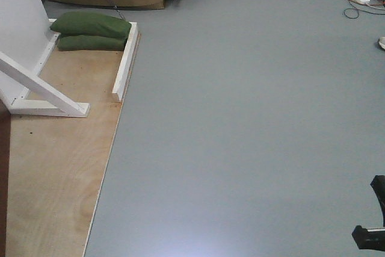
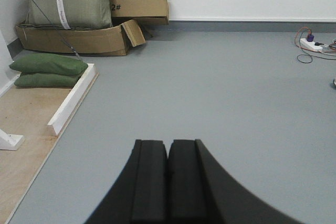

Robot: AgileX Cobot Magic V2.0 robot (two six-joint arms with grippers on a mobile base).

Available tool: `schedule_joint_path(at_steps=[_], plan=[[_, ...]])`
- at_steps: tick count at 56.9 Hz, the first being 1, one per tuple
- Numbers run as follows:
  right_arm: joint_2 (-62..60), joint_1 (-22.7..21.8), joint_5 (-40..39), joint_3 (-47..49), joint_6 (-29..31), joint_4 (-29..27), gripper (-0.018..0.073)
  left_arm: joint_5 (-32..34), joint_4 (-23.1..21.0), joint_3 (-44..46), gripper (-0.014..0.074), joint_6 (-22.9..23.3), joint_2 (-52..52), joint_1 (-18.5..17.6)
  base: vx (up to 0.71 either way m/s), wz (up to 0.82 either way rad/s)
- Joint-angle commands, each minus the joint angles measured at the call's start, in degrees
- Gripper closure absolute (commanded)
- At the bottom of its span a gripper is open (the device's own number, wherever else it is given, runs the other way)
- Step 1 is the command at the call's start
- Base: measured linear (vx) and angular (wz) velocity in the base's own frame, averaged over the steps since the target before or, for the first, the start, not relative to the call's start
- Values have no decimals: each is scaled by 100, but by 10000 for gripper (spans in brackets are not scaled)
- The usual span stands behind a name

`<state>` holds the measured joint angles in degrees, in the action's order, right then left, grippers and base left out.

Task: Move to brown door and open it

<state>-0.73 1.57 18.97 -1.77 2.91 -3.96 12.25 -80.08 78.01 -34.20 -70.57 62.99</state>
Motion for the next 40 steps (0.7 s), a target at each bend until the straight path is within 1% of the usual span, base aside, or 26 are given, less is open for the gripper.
schedule_joint_path(at_steps=[1, 17, 29, 35, 38, 40], plan=[[-57, -15, -448, -31, 37, 20, 559, -565, 97, 204, 603, 101, 117, -36, 0, 0], [-57, -15, -448, -31, 37, 20, 559, -1600, 71, 204, 603, 107, 298, -36, 0, 0], [-57, -15, -448, -31, 37, 20, 559, -2359, -437, 204, 603, 107, 415, -64, 0, 0], [-57, -15, -453, -31, 37, 20, 559, -2406, -482, 204, 603, 93, 493, -57, 0, 0], [-57, -15, -453, -31, 37, 20, 559, -2279, -482, 204, 603, 87, 574, -58, 0, 1], [-57, -15, -447, -31, 37, 20, 559, -2074, -482, 204, 603, 71, 630, -58, 0, 1]])
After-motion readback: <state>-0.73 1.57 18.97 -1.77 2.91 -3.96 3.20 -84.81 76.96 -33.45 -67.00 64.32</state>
